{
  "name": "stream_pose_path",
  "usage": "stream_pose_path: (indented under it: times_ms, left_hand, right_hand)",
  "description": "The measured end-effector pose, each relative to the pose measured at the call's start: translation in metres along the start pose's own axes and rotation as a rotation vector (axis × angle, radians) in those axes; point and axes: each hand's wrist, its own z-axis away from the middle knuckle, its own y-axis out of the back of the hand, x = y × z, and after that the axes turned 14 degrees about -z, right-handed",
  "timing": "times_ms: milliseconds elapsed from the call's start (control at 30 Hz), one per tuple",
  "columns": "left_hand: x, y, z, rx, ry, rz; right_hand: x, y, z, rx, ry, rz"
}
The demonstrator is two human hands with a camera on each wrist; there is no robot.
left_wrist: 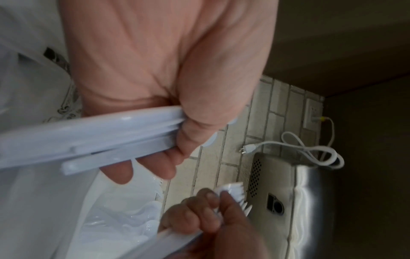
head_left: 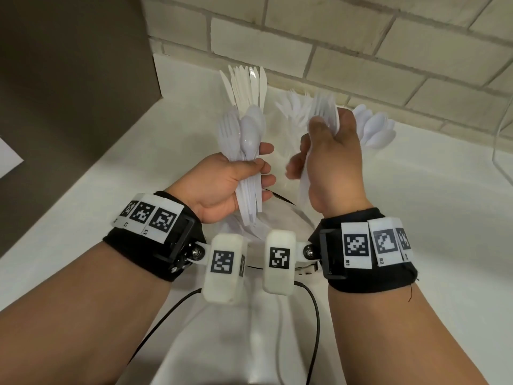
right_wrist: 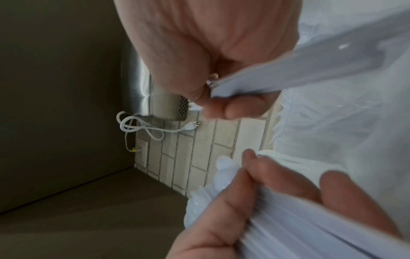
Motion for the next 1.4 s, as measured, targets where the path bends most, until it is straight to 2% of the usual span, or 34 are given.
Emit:
stream_pose_path:
  times_ms: [167,267,400,733,933,1100,1267,1400]
  left_hand:
    - [0.001,-0.007,0.001,0.051,-0.005,-0.170]
    - [0.002,-0.010,0.001,0.116,-0.069,-0.386]
    - [0.004,-0.011,0.001,0.160,-0.160,-0.662]
    - [-0.001,-0.005,0.004,0.101,-0.132,-0.398]
    - [0.001,-0.006,0.003,0.127,-0.171,-0.519]
    - [0.009,-0.011,0.006,0.134,-0.279,-0.696]
    - [0.006,-0.009,0.009,0.122,-0.224,-0.570]
    - [0.004,-0.004,0.010,0.046,-0.168,-0.479]
  right_hand:
    - [0.000,-0.005,0.007,-0.148,0.010,0.175]
    - [0.001,-0.009,0.008,-0.190,-0.009,0.251]
    - [0.003,-0.016,0.009,-0.246,0.056,0.358]
    - [0.007,-0.007,0.005,-0.261,-0.077,0.215]
    - [0.011,-0.003,0.004,-0.297,-0.117,0.193]
    - [0.012,-0.003,0.006,-0.360,-0.136,0.162]
    - [0.013,-0.005,0.007,-0.288,-0.175,0.111]
    - [0.010,-0.005,0.006,-0.234,-0.221,0.003]
